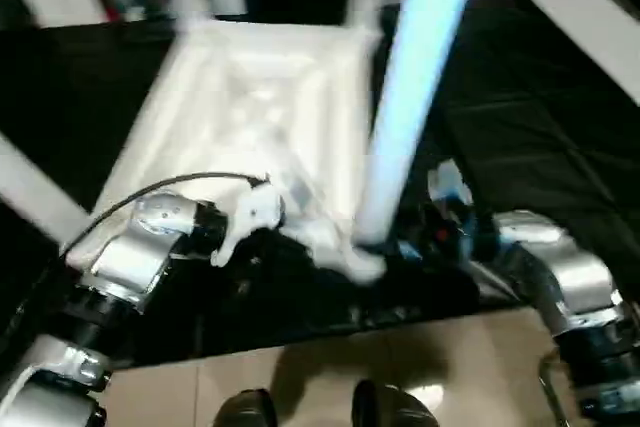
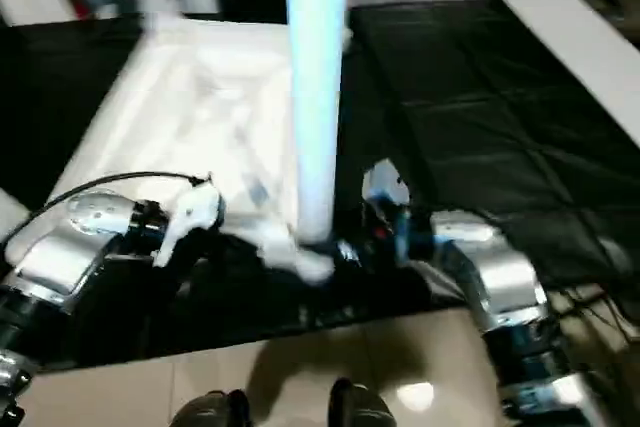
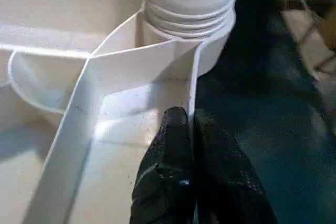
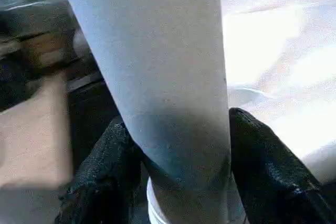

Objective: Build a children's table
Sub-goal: Rotate leg to tighten

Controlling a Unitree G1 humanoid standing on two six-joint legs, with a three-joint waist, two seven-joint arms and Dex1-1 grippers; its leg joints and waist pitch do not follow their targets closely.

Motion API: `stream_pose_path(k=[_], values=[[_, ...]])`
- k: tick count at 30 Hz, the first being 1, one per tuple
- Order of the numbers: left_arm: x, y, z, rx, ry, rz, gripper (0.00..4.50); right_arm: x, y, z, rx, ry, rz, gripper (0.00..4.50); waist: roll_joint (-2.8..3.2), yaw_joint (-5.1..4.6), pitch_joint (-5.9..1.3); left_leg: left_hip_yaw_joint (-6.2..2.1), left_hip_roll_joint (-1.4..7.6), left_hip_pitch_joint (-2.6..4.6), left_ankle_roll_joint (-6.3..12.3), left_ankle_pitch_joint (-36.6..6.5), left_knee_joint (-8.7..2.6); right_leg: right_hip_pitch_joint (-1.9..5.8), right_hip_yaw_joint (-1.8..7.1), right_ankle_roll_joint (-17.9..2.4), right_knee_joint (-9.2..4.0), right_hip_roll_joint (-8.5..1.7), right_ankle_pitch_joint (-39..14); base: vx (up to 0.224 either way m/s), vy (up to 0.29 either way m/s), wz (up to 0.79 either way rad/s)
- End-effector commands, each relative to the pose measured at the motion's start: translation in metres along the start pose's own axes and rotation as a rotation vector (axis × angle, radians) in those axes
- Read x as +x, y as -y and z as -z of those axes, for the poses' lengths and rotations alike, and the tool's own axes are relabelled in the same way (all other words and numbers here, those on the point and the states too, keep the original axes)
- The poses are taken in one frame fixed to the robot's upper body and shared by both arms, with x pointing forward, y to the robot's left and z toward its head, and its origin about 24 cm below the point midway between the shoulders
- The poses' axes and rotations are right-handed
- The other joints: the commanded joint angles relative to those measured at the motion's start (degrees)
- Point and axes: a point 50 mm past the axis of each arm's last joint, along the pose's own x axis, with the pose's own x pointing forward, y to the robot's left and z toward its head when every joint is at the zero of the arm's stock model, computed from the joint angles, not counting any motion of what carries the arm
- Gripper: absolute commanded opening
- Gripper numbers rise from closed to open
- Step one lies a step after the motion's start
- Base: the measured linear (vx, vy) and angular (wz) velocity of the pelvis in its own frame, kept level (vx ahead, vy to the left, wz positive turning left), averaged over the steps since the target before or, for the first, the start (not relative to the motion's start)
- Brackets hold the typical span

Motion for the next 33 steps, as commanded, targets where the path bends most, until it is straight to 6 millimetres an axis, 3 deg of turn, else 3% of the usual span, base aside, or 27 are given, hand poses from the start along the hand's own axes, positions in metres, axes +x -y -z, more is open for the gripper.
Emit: stream_pose_path(k=[1, 4, 8, 9, 12, 13, 16, 17, 19, 24, 30, 33], values=[[0.019, 0.004, -0.016, -0.023, 0.073, -0.069, 0.0, 0.029, -0.014, 0.008, 0.065, -0.033, 0.017, 2.09, -0.81, 0.49, -4.13, -1.74, 3.66, -0.03, 4.34, -5.6, -3.88, 3.75, 4.01, -8.8, -4.33, -5.96, -22.0, 0.0, 0.0, 0.0], [0.034, 0.003, -0.026, -0.074, 0.109, -0.147, 0.0, 0.044, -0.016, 0.008, 0.106, -0.026, 0.14, 2.08, -0.92, 0.33, -4.3, -1.39, 3.46, 0.09, 5.75, -3.3, -3.75, 3.54, 4.01, -9.3, -4.34, -5.63, -19.2, 0.0, 0.0, 0.0], [0.067, -0.003, -0.046, -0.146, 0.151, -0.338, 0.0, 0.076, -0.015, 0.007, 0.192, 0.012, 0.463, 2.07, -0.73, 0.14, -4.34, -1.46, 3.49, 0.26, 4.78, -4.1, -3.92, 3.51, 3.87, -8.6, -4.61, -5.66, -21.5, 0.0, 0.0, 0.0], [0.067, -0.003, -0.046, -0.146, 0.151, -0.338, 0.0, 0.076, -0.015, 0.007, 0.192, 0.012, 0.463, 2.07, -0.62, 0.04, -4.2, -1.37, 3.63, 0.41, 4.54, -4.3, -3.98, 3.14, 3.98, -8.4, -4.72, -5.6, -21.9, 0.0, 0.0, 0.0], [0.077, -0.005, -0.055, -0.163, 0.154, -0.407, 0.0, 0.084, -0.018, 0.003, 0.206, 0.054, 0.55, 2.07, -0.63, 0.18, -4.26, -1.39, 3.54, 0.49, 4.56, -5.5, -4.1, 3.18, 4.05, -7.5, -4.87, -5.69, -22.1, 0.0, 0.0, 0.0], [0.077, -0.005, -0.056, -0.163, 0.153, -0.408, 0.0, 0.084, -0.018, 0.003, 0.205, 0.057, 0.554, 2.62, -0.52, 0.32, -4.39, -1.41, 3.54, 0.56, 4.73, -5.3, -4.06, 3.21, 4.04, -7.4, -4.87, -5.71, -21.6, 0.0, 0.0, 0.0], [0.077, -0.005, -0.057, -0.154, 0.141, -0.412, 0.0, 0.083, -0.018, 0.0, 0.208, 0.078, 0.597, 2.81, -0.4, 0.39, -4.63, -1.42, 3.66, 0.36, 5.53, -4.2, -4.01, 3.35, 4.11, -8.1, -4.43, -5.7, -17.9, 0.0, 0.0, 0.0], [0.076, -0.005, -0.055, -0.143, 0.125, -0.41, 0.0, 0.08, -0.017, -0.001, 0.207, 0.092, 0.622, 3.12, -0.31, 0.46, -4.7, -1.45, 3.71, 0.37, 5.76, -4.1, -4.02, 3.43, 4.1, -8.6, -4.28, -5.74, -16.5, 0.0, 0.0, 0.0], [0.07, -0.005, -0.048, -0.133, 0.106, -0.402, 0.0, 0.073, -0.015, 0.0, 0.198, 0.111, 0.613, 3.21, 0.01, 0.57, -4.78, -1.47, 3.73, 0.32, 6.01, -3.9, -3.96, 3.57, 4.14, -9.2, -4.13, -5.82, -15.0, 0.0, 0.0, 0.0], [0.054, -0.004, -0.033, -0.104, 0.082, -0.345, 0.0, 0.047, -0.011, -0.005, 0.13, 0.154, 0.503, 3.69, -0.11, 0.79, -4.94, -1.42, 3.71, 0.04, 7.57, -2.8, -3.74, 3.93, 4.15, -10.2, -3.69, -5.8, -11.4, 0.0, 0.0, 0.0], [0.028, 0.008, -0.018, 0.0, 0.089, -0.125, 0.0, -0.003, -0.003, -0.008, -0.073, 0.094, 0.251, 4.17, -0.34, 1.1, -4.55, -1.36, 3.55, -0.14, 9.14, -3.8, -3.64, 3.94, 3.92, -8.5, -4.25, -5.66, -16.6, 0.0, 0.0, 0.0], [0.02, 0.016, -0.012, 0.028, 0.076, -0.012, 0.0, -0.015, -0.002, -0.007, -0.114, 0.045, 0.147, 4.46, -0.26, 1.19, -4.59, -1.38, 3.75, 0.08, 9.28, -3.9, -3.65, 3.81, 3.98, -8.6, -4.27, -5.71, -17.2, 0.0, 0.0, 0.0]])
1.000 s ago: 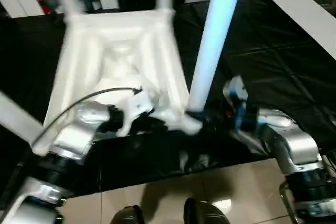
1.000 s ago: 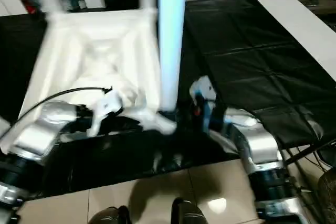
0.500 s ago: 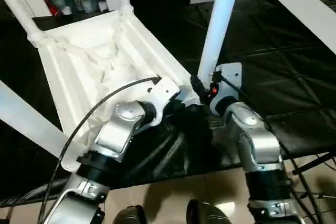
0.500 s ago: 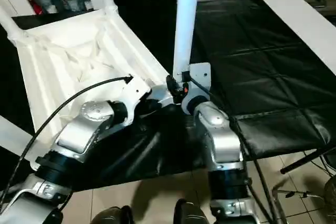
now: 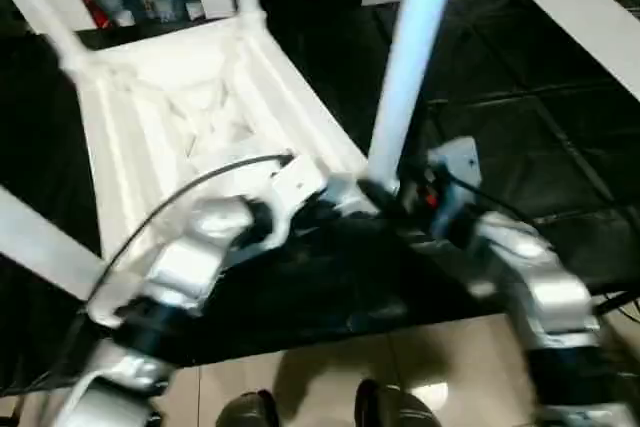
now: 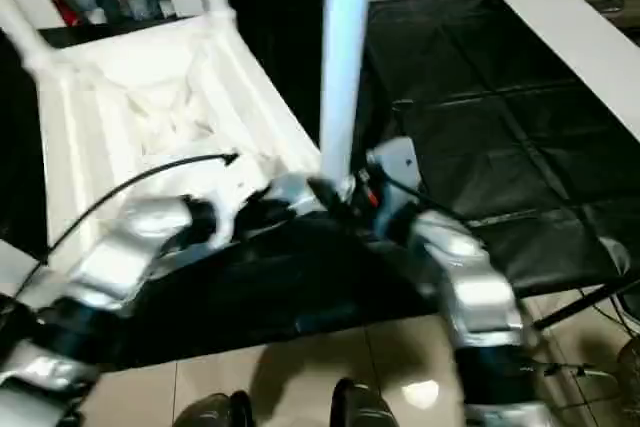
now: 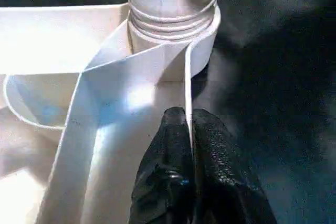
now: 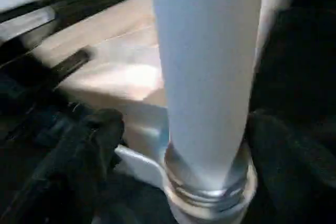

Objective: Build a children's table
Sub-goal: Rotate leg to tighten

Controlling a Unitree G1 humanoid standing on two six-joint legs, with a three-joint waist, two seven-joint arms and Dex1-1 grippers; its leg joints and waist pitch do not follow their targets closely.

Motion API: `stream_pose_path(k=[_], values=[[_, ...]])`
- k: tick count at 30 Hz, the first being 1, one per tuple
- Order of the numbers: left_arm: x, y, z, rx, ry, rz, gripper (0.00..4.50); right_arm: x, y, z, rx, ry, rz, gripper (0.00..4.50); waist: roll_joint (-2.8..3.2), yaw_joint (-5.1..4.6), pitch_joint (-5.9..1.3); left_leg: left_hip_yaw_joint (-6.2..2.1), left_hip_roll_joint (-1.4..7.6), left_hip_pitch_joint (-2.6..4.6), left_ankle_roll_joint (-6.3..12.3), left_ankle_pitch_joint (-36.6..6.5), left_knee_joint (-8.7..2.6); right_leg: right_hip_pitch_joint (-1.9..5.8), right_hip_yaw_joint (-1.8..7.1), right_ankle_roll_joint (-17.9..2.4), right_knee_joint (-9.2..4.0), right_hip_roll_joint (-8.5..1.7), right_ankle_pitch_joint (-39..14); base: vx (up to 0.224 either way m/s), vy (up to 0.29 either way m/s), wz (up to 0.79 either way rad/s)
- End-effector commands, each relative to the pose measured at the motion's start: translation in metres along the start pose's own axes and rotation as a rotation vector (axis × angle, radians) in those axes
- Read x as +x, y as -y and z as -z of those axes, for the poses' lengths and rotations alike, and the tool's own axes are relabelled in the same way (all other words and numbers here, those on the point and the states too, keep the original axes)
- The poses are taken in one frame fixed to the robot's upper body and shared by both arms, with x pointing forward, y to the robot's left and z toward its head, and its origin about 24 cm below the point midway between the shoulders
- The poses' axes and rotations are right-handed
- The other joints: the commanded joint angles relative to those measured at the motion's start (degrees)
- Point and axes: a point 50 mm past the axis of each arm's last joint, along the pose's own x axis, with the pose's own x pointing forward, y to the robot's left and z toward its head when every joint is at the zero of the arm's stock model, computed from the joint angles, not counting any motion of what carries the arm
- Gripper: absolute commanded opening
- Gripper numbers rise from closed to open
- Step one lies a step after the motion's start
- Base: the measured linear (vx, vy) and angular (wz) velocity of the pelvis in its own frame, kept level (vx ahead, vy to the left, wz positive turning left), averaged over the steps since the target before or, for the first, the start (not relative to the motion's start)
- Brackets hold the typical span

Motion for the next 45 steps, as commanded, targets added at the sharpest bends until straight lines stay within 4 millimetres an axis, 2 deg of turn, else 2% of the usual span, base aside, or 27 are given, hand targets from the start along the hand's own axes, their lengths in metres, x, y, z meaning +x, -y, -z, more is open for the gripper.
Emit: stream_pose_path(k=[1, 2, 5, 6, 8, 9, 10, 11, 16, 22, 26, 27, 30, 31, 35, 36, 41, 42, 45], values=[[0.002, 0.015, -0.004, 0.043, 0.051, 0.151, 0.0, -0.002, -0.003, -0.002, -0.033, -0.003, -0.108, 4.46, -0.77, 0.25, -4.35, -1.55, 3.77, 0.09, 9.26, -3.9, -3.09, 3.89, 3.97, -8.9, -4.07, -5.8, -16.8, 0.0, 0.0, 0.0], [0.0, 0.016, -0.001, 0.052, 0.044, 0.183, 0.0, -0.005, -0.003, -0.002, -0.051, -0.016, -0.155, 4.46, -1.01, 0.26, -4.32, -1.4, 3.89, 0.27, 9.43, -3.6, -3.09, 3.66, 4.02, -9.6, -4.01, -5.59, -15.9, 0.0, 0.0, 0.0], [-0.009, 0.019, 0.004, 0.089, 0.021, 0.299, 0.0, -0.014, -0.005, -0.004, -0.084, -0.035, -0.329, 4.46, -1.03, 0.76, -4.44, -1.38, 4.04, 0.46, 10.32, -3.3, -3.01, 3.57, 4.03, -11.1, -3.63, -5.74, -13.9, 0.0, 0.0, 0.0], [-0.011, 0.02, 0.005, 0.101, 0.011, 0.33, 0.0, -0.015, -0.006, -0.004, -0.087, -0.038, -0.375, 4.46, -0.9, 1.03, -4.47, -1.41, 4.17, 0.42, 10.48, -3.1, -3.01, 3.67, 4.02, -11.2, -3.48, -5.76, -13.8, 0.0, 0.0, 0.0], [-0.014, 0.023, 0.007, 0.126, -0.006, 0.392, 0.0, -0.017, -0.006, -0.004, -0.101, -0.05, -0.452, 4.46, -1.02, 1.23, -4.48, -1.42, 4.34, 0.44, 10.7, -3.0, -2.95, 3.57, 3.98, -11.5, -3.31, -5.73, -13.5, 0.0, 0.0, 0.0], [-0.016, 0.023, 0.008, 0.14, -0.015, 0.425, 0.0, -0.018, -0.006, -0.004, -0.1, -0.059, -0.494, 4.46, -1.37, 1.46, -4.39, -1.32, 4.35, 0.46, 10.67, -3.2, -2.95, 3.46, 4.01, -11.5, -3.43, -5.8, -13.9, 0.0, 0.0, 0.0], [-0.016, 0.024, 0.009, 0.15, -0.019, 0.445, 0.0, -0.018, -0.006, -0.004, -0.098, -0.064, -0.519, 4.46, -1.46, 1.56, -4.46, -1.34, 4.32, 0.44, 10.64, -3.1, -2.93, 3.57, 4.0, -11.6, -3.33, -5.84, -14.0, 0.0, 0.0, 0.0], [-0.017, 0.025, 0.009, 0.156, -0.021, 0.478, 0.0, -0.018, -0.006, -0.004, -0.102, -0.072, -0.553, 4.46, -1.25, 1.83, -4.48, -1.34, 4.37, 0.52, 10.47, -2.8, -2.95, 3.5, 3.98, -11.6, -3.26, -5.83, -14.1, 0.0, 0.0, 0.0], [-0.019, 0.024, 0.007, 0.189, -0.036, 0.549, 0.0, -0.016, -0.008, -0.004, -0.088, -0.095, -0.666, 4.0, -1.42, 2.34, -4.52, -1.3, 4.46, 0.64, 9.8, -2.8, -2.96, 3.44, 4.05, -11.9, -3.22, -5.92, -14.0, 0.0, 0.0, 0.0], [-0.015, 0.02, 0.003, 0.232, -0.046, 0.6, 0.0, -0.012, -0.013, 0.0, -0.081, -0.154, -0.821, 3.48, -1.63, 2.54, -4.53, -1.3, 4.33, 0.46, 9.63, -2.8, -2.91, 3.6, 4.0, -12.0, -3.21, -5.94, -13.9, 0.0, 0.0, 0.0], [-0.015, 0.018, 0.003, 0.237, -0.052, 0.607, 0.0, -0.012, -0.014, 0.001, -0.076, -0.177, -0.85, 3.16, -1.59, 2.9, -4.55, -1.35, 4.57, 0.59, 9.58, -2.4, -2.94, 3.52, 4.04, -12.1, -3.09, -5.95, -13.4, 0.0, 0.0, 0.0], [-0.016, 0.017, 0.003, 0.238, -0.054, 0.609, 0.0, -0.012, -0.014, 0.001, -0.076, -0.181, -0.857, 2.9, -1.54, 3.04, -4.57, -1.32, 4.54, 0.65, 9.62, -2.1, -2.89, 3.5, 4.09, -12.2, -3.03, -5.92, -13.0, 0.0, 0.0, 0.0], [-0.016, 0.016, 0.003, 0.239, -0.054, 0.609, 0.0, -0.011, -0.015, 0.001, -0.071, -0.186, -0.866, 2.78, -1.59, 3.26, -4.55, -1.3, 4.57, 0.62, 9.7, -2.3, -2.91, 3.5, 4.07, -12.3, -3.09, -5.96, -13.2, 0.0, 0.0, 0.0], [-0.016, 0.016, 0.003, 0.239, -0.054, 0.609, 0.0, -0.011, -0.015, 0.001, -0.071, -0.186, -0.866, 2.58, -1.64, 3.29, -4.55, -1.31, 4.57, 0.61, 9.6, -2.3, -2.92, 3.51, 4.09, -12.2, -3.07, -5.99, -13.2, 0.0, 0.0, 0.0], [-0.016, 0.014, 0.004, 0.231, -0.049, 0.601, 0.0, -0.009, -0.016, 0.002, -0.058, -0.185, -0.879, 2.33, -1.69, 3.29, -4.43, -1.3, 4.52, 0.54, 9.36, -2.8, -2.96, 3.53, 4.08, -12.1, -3.24, -6.05, -14.0, 0.0, 0.0, 0.0], [-0.015, 0.014, 0.004, 0.226, -0.047, 0.597, 0.0, -0.009, -0.016, 0.002, -0.053, -0.184, -0.881, 2.16, -1.68, 3.31, -4.43, -1.32, 4.52, 0.55, 9.12, -3.0, -3.0, 3.55, 4.06, -11.9, -3.27, -6.02, -14.5, 0.0, 0.0, 0.0], [-0.015, 0.012, 0.003, 0.182, -0.023, 0.554, 0.0, -0.009, -0.019, 0.001, -0.001, -0.154, -0.876, 2.04, -1.82, 3.27, -4.37, -1.32, 4.55, 0.52, 8.96, -3.0, -3.03, 3.54, 4.09, -11.8, -3.21, -6.05, -14.6, 0.0, 0.0, 0.0], [-0.015, 0.012, 0.003, 0.182, -0.023, 0.554, 0.0, -0.009, -0.019, 0.001, -0.001, -0.154, -0.876, 2.02, -1.69, 3.31, -4.31, -1.33, 4.53, 0.52, 9.07, -2.9, -3.04, 3.5, 4.09, -11.9, -3.25, -5.98, -14.6, 0.0, 0.0, 0.0], [-0.013, 0.005, -0.001, 0.098, 0.011, 0.413, 0.0, -0.003, -0.027, -0.003, 0.109, -0.084, -0.756, 2.02, -1.51, 3.38, -4.08, -1.45, 4.59, 0.55, 8.5, -3.6, -3.18, 3.44, 4.11, -11.5, -3.5, -6.05, -15.9, 0.0, 0.0, 0.0]])
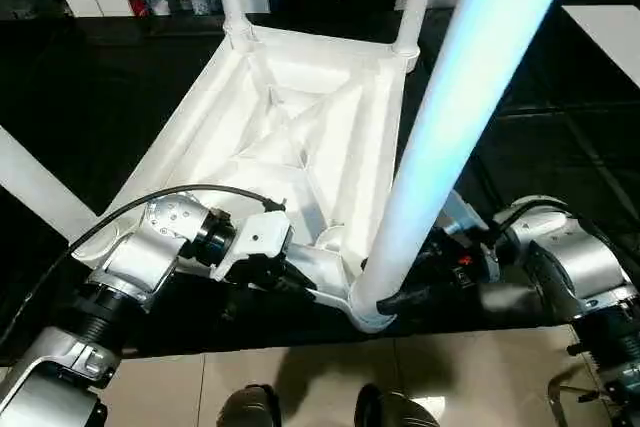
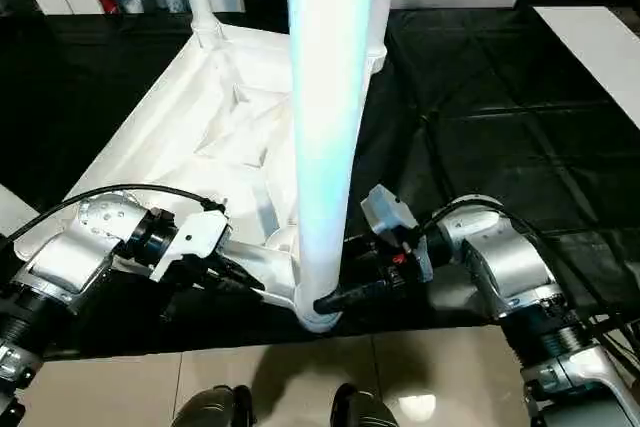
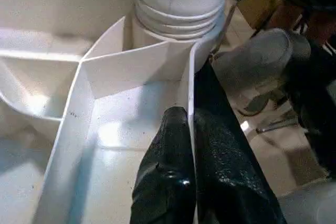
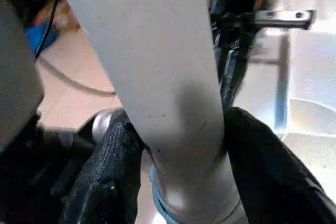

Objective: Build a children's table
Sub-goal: Rotate leg to tighten

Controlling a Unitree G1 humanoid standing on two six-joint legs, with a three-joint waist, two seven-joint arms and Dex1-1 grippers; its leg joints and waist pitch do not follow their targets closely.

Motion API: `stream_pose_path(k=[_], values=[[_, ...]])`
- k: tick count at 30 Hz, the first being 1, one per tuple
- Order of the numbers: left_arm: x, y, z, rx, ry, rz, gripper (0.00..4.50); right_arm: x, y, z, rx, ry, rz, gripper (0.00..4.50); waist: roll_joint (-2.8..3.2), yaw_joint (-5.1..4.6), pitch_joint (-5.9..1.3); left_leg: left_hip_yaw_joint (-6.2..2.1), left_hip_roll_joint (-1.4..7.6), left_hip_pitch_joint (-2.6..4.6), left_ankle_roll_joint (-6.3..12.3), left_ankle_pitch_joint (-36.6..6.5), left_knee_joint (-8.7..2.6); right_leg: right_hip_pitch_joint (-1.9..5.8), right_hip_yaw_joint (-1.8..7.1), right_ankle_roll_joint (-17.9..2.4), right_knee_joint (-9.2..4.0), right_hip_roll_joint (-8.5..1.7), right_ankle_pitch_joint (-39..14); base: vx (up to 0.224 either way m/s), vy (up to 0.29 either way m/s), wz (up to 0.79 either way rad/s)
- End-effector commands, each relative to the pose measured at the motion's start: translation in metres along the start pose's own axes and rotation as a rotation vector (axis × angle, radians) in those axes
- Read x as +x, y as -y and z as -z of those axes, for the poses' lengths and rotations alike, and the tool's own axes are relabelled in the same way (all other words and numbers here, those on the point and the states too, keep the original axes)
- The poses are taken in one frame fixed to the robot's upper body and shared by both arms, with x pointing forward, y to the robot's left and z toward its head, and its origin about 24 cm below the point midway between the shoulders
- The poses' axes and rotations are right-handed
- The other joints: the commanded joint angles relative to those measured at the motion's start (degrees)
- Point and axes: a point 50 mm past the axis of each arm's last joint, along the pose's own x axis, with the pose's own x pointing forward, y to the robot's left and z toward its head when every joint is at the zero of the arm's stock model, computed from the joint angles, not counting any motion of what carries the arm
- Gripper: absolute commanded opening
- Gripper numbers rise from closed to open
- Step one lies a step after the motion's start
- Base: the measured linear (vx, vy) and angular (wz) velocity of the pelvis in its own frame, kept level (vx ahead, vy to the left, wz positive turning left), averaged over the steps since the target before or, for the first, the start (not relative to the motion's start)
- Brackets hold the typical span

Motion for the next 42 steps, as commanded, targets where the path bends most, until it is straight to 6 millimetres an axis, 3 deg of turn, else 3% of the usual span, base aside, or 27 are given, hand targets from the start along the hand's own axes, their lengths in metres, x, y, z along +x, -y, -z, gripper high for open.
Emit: stream_pose_path(k=[1, 4, 6, 9, 10, 11, 16, 17, 18, 20, 21, 22, 26, 29, 34, 39, 42], values=[[0.003, -0.008, -0.007, -0.024, 0.048, -0.116, 0.0, 0.012, -0.002, -0.008, 0.034, 0.09, 0.016, 2.02, -0.79, -0.64, -3.97, -1.45, 4.65, 0.57, 7.87, -4.0, -3.88, 3.51, 4.16, -10.8, -3.65, -5.95, -16.9, 0.0, 0.0, 0.0], [0.005, -0.016, -0.012, -0.075, 0.083, -0.243, 0.0, 0.021, 0.005, -0.008, 0.054, 0.139, 0.182, 2.02, -0.88, -0.97, -3.71, -1.45, 4.24, 0.69, 6.0, -6.1, -3.99, 3.42, 4.06, -9.2, -4.43, -6.0, -22.5, 0.0, 0.0, 0.0], [0.011, -0.024, -0.018, -0.114, 0.112, -0.344, 0.0, 0.03, 0.013, -0.006, 0.057, 0.161, 0.335, 2.02, -1.01, -1.82, -3.41, -1.76, 3.77, 0.44, 4.01, -8.1, -4.19, 3.54, 3.79, -7.3, -5.06, -6.05, -27.5, 0.0, 0.0, 0.0], [0.017, -0.028, -0.025, -0.153, 0.136, -0.412, 0.0, 0.038, 0.019, -0.004, 0.086, 0.169, 0.455, 2.02, -1.14, -3.68, -3.47, -1.99, 3.5, -0.2, 3.69, -7.4, -4.18, 3.82, 3.63, -6.4, -5.04, -5.89, -26.7, 0.0, 0.0, 0.0], [0.02, -0.031, -0.027, -0.17, 0.147, -0.454, 0.0, 0.042, 0.023, -0.004, 0.097, 0.174, 0.51, 2.02, -1.12, -4.14, -3.51, -1.71, 3.41, 0.16, 3.84, -7.1, -4.02, 3.43, 3.79, -6.7, -5.06, -5.77, -26.3, 0.0, 0.0, 0.0], [0.023, -0.034, -0.03, -0.184, 0.154, -0.486, 0.0, 0.046, 0.025, -0.004, 0.109, 0.18, 0.553, 2.01, -1.15, -4.48, -3.61, -1.67, 3.21, -0.06, 4.46, -5.9, -3.9, 3.58, 3.76, -6.9, -5.09, -5.74, -25.0, 0.0, 0.0, 0.0], [0.036, -0.048, -0.041, -0.255, 0.183, -0.645, 0.0, 0.064, 0.041, -0.007, 0.213, 0.191, 0.84, 2.0, -0.84, -4.51, -4.0, -1.46, 3.16, 0.21, 6.11, -2.1, -3.84, 3.55, 3.72, -8.1, -4.5, -5.34, -18.8, 0.0, 0.0, 0.0], [0.04, -0.052, -0.045, -0.273, 0.195, -0.685, 0.0, 0.069, 0.045, -0.007, 0.245, 0.197, 0.92, 2.0, -0.75, -4.76, -3.83, -1.39, 3.57, 0.23, 6.33, -1.4, -3.99, 3.28, 3.86, -9.2, -4.33, -5.22, -16.5, 0.0, 0.0, 0.0], [0.046, -0.055, -0.05, -0.29, 0.203, -0.72, 0.0, 0.074, 0.051, -0.007, 0.285, 0.203, 1.038, 2.0, -0.62, -4.73, -4.1, -1.51, 3.54, 0.29, 5.81, -1.4, -3.95, 3.48, 3.79, -9.7, -4.15, -5.41, -16.0, 0.0, 0.0, 0.0], [0.051, -0.056, -0.053, -0.289, 0.194, -0.731, 0.0, 0.077, 0.052, -0.008, 0.296, 0.224, 1.091, 2.0, -0.56, -4.76, -4.0, -1.48, 3.66, 0.4, 5.6, -1.7, -4.05, 3.32, 3.9, -10.1, -4.12, -5.44, -15.1, 0.0, 0.0, 0.0], [0.053, -0.056, -0.053, -0.288, 0.19, -0.731, 0.0, 0.078, 0.052, -0.009, 0.297, 0.236, 1.099, 2.0, -0.49, -4.62, -4.01, -1.4, 3.58, 0.41, 6.01, -2.3, -4.02, 3.49, 3.99, -10.3, -4.09, -5.53, -13.9, 0.0, 0.0, 0.0], [0.054, -0.055, -0.053, -0.277, 0.176, -0.731, 0.0, 0.079, 0.052, -0.009, 0.303, 0.256, 1.107, 2.54, -0.43, -4.57, -3.99, -1.4, 3.59, 0.43, 6.19, -2.6, -4.06, 3.51, 3.98, -10.3, -4.12, -5.53, -13.8, 0.0, 0.0, 0.0], [0.055, -0.053, -0.051, -0.271, 0.156, -0.728, 0.0, 0.078, 0.051, -0.009, 0.299, 0.274, 1.127, 2.86, -0.34, -4.59, -3.75, -1.46, 3.63, 0.34, 6.03, -4.8, -4.25, 3.54, 3.94, -9.1, -4.49, -5.65, -16.6, 0.0, 0.0, 0.0], [0.05, -0.05, -0.044, -0.273, 0.124, -0.73, 0.0, 0.071, 0.047, -0.01, 0.255, 0.285, 1.123, 3.12, -0.22, -4.49, -3.83, -1.53, 3.73, 0.29, 5.61, -4.7, -4.27, 3.67, 4.06, -9.1, -4.29, -5.68, -15.2, 0.0, 0.0, 0.0], [0.036, -0.04, -0.031, -0.234, 0.129, -0.661, 0.0, 0.041, 0.035, -0.006, 0.174, 0.281, 1.005, 3.58, -0.4, -4.37, -4.13, -1.45, 3.74, 0.06, 7.7, -3.2, -3.98, 4.1, 4.06, -10.2, -3.87, -5.68, -11.1, 0.0, 0.0, 0.0], [0.027, -0.031, -0.02, -0.186, 0.071, -0.562, 0.0, 0.013, 0.026, -0.005, 0.015, 0.21, 0.86, 4.11, -0.38, -4.26, -3.98, -1.45, 3.6, 0.06, 7.29, -5.3, -3.97, 3.99, 3.82, -8.3, -4.61, -5.66, -18.5, 0.0, 0.0, 0.0], [0.023, -0.026, -0.017, -0.15, 0.06, -0.496, 0.0, 0.006, 0.022, -0.003, -0.044, 0.144, 0.775, 4.28, -0.49, -4.15, -4.22, -1.46, 3.77, 0.15, 7.66, -4.5, -3.88, 3.96, 3.93, -9.1, -4.3, -5.67, -16.8, 0.0, 0.0, 0.0]])
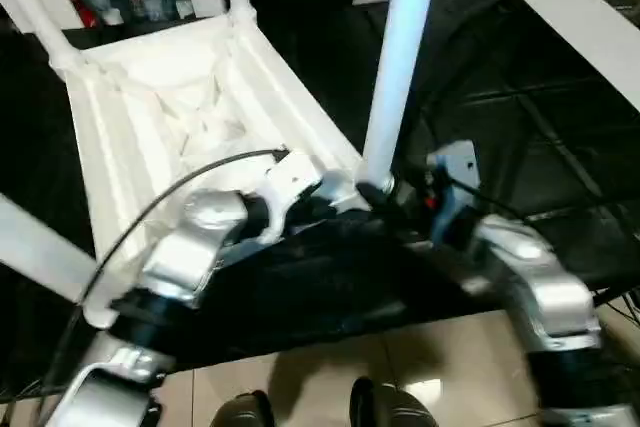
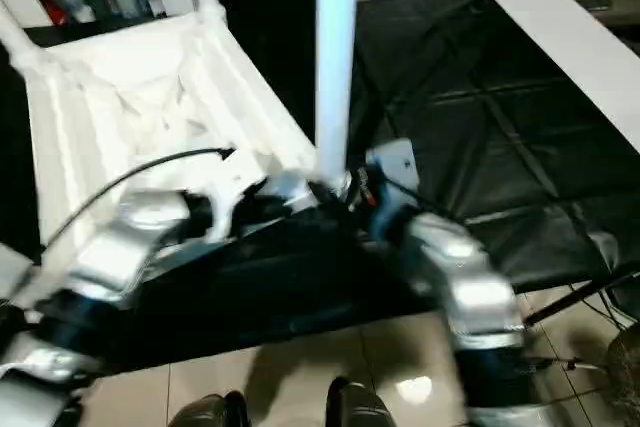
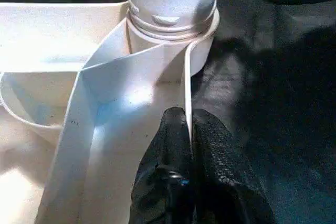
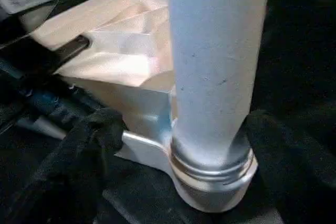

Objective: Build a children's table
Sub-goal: Rotate leg to tighten

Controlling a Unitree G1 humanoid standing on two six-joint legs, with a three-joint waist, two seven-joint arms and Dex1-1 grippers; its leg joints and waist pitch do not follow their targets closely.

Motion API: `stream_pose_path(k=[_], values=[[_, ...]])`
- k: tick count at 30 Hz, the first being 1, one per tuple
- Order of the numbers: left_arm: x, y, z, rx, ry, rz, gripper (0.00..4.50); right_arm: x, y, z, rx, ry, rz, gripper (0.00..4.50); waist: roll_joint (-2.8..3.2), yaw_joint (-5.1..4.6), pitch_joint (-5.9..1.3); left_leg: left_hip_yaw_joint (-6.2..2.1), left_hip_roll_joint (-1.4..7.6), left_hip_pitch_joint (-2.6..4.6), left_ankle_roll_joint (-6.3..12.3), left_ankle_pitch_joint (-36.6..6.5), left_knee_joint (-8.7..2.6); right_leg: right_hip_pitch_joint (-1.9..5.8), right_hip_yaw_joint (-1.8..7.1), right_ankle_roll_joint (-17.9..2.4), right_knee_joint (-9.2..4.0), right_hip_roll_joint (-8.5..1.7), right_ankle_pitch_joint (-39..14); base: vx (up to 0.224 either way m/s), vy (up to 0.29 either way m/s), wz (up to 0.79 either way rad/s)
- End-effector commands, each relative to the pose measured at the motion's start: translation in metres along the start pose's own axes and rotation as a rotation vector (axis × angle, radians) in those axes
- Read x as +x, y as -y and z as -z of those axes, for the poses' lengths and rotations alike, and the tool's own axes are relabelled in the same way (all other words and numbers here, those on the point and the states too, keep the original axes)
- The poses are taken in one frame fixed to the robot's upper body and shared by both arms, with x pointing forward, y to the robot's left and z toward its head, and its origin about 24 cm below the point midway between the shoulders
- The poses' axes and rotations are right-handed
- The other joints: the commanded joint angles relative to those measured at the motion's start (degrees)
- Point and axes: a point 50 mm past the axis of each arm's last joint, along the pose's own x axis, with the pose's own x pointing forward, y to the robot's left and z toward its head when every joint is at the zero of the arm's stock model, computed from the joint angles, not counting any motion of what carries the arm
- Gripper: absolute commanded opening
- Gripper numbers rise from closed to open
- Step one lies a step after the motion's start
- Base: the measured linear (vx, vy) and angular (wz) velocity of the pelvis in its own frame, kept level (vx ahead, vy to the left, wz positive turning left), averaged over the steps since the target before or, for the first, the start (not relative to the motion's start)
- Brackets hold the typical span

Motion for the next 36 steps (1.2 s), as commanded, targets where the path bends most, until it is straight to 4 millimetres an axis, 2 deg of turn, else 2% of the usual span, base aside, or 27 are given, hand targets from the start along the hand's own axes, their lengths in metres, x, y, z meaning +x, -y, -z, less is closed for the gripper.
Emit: stream_pose_path(k=[1, 3, 4, 5, 7, 8, 9, 12, 15, 17, 18, 19, 22, 28, 36], values=[[0.002, 0.012, -0.001, 0.047, 0.021, 0.134, 0.0, 0.001, -0.003, -0.002, -0.035, 0.002, -0.106, 4.28, -0.56, 0.49, -4.29, -1.59, 3.72, 0.08, 8.08, -4.1, -3.08, 4.02, 4.05, -9.8, -4.01, -5.73, -15.6, 0.0, 0.0, 0.0], [-0.002, 0.015, 0.001, 0.089, 0.01, 0.197, 0.0, -0.003, 0.001, -0.003, -0.047, -0.002, -0.147, 4.4, -0.52, 0.55, -4.53, -1.52, 3.79, 0.09, 9.46, -2.6, -2.87, 3.99, 4.1, -11.2, -3.56, -5.69, -11.9, 0.0, 0.0, 0.0], [-0.004, 0.015, 0.003, 0.095, -0.002, 0.221, 0.0, -0.004, 0.002, -0.003, -0.051, -0.002, -0.171, 4.4, -0.66, 0.65, -4.63, -1.53, 3.81, 0.1, 9.77, -2.3, -2.85, 4.04, 4.09, -11.5, -3.46, -5.73, -11.3, 0.0, 0.0, 0.0], [-0.005, 0.016, 0.005, 0.098, -0.013, 0.242, 0.0, -0.005, 0.003, -0.004, -0.056, -0.002, -0.192, 4.4, -0.53, 0.79, -4.7, -1.52, 3.85, 0.2, 10.01, -1.8, -2.81, 4.01, 4.09, -11.9, -3.27, -5.76, -10.5, 0.0, 0.0, 0.0], [-0.01, 0.018, 0.008, 0.16, -0.04, 0.32, 0.0, -0.009, 0.007, -0.007, -0.063, -0.002, -0.272, 4.4, -0.48, 1.54, -4.67, -1.48, 4.05, 0.41, 11.06, -1.2, -2.73, 3.77, 4.07, -12.6, -3.15, -5.75, -9.6, 0.0, 0.0, 0.0], [-0.014, 0.021, 0.012, 0.214, -0.065, 0.4, 0.0, -0.015, 0.007, -0.009, -0.083, -0.02, -0.395, 4.4, -0.42, 1.88, -4.62, -1.42, 4.12, 0.58, 11.04, -1.5, -2.75, 3.73, 4.06, -12.6, -3.09, -5.69, -10.1, 0.0, 0.0, 0.0], [-0.016, 0.021, 0.013, 0.227, -0.069, 0.422, 0.0, -0.016, 0.007, -0.009, -0.093, -0.029, -0.435, 4.4, -0.44, 2.03, -4.6, -1.41, 4.1, 0.49, 11.18, -1.7, -2.74, 3.82, 4.0, -12.6, -3.1, -5.63, -10.2, 0.0, 0.0, 0.0], [-0.018, 0.022, 0.013, 0.238, -0.073, 0.479, 0.0, -0.02, 0.006, -0.009, -0.13, -0.059, -0.527, 4.4, -0.31, 2.92, -4.57, -1.35, 4.5, 0.66, 10.61, -1.8, -2.74, 3.63, 3.99, -12.8, -2.83, -5.7, -10.3, 0.0, 0.0, 0.0], [-0.021, 0.023, 0.013, 0.267, -0.078, 0.557, 0.0, -0.02, 0.006, -0.008, -0.161, -0.104, -0.633, 4.4, -0.54, 3.13, -4.52, -1.38, 4.49, 0.63, 9.87, -3.0, -2.76, 3.68, 4.03, -13.2, -2.98, -5.96, -11.7, 0.0, 0.0, 0.0], [-0.021, 0.023, 0.013, 0.287, -0.089, 0.594, 0.0, -0.02, 0.005, -0.008, -0.154, -0.12, -0.686, 4.4, -0.78, 3.2, -4.31, -1.33, 4.55, 0.58, 9.28, -4.0, -2.83, 3.63, 4.11, -12.8, -3.21, -6.02, -13.3, 0.0, 0.0, 0.0], [-0.022, 0.023, 0.013, 0.295, -0.093, 0.605, 0.0, -0.02, 0.006, -0.008, -0.151, -0.122, -0.703, 4.4, -0.7, 3.32, -4.37, -1.33, 4.44, 0.61, 8.98, -4.5, -2.88, 3.74, 4.1, -12.4, -3.31, -6.03, -14.7, 0.0, 0.0, 0.0], [-0.022, 0.023, 0.014, 0.308, -0.099, 0.623, 0.0, -0.02, 0.006, -0.009, -0.142, -0.126, -0.732, 4.15, -0.77, 3.38, -4.3, -1.36, 4.35, 0.6, 8.81, -4.7, -2.88, 3.69, 4.05, -12.1, -3.42, -6.02, -15.6, 0.0, 0.0, 0.0], [-0.022, 0.023, 0.013, 0.325, -0.103, 0.653, 0.0, -0.02, 0.005, -0.009, -0.12, -0.144, -0.795, 4.01, -0.84, 3.62, -4.42, -1.41, 4.55, 0.67, 8.82, -3.7, -2.9, 3.66, 4.11, -11.8, -3.21, -5.97, -14.7, 0.0, 0.0, 0.0], [-0.02, 0.022, 0.011, 0.34, -0.103, 0.673, 0.0, -0.017, 0.004, -0.008, -0.105, -0.172, -0.864, 3.58, -0.9, 4.01, -4.5, -1.35, 4.51, 0.56, 10.01, -1.7, -2.7, 3.62, 4.08, -12.6, -2.88, -5.97, -12.0, 0.0, 0.0, 0.0], [-0.019, 0.021, 0.012, 0.348, -0.099, 0.681, 0.0, -0.013, -0.005, -0.004, -0.067, -0.183, -0.923, 2.74, -0.98, 4.03, -4.15, -1.4, 4.51, 0.67, 8.52, -4.2, -2.98, 3.49, 4.06, -11.0, -3.57, -5.99, -17.0, 0.0, 0.0, 0.0]])
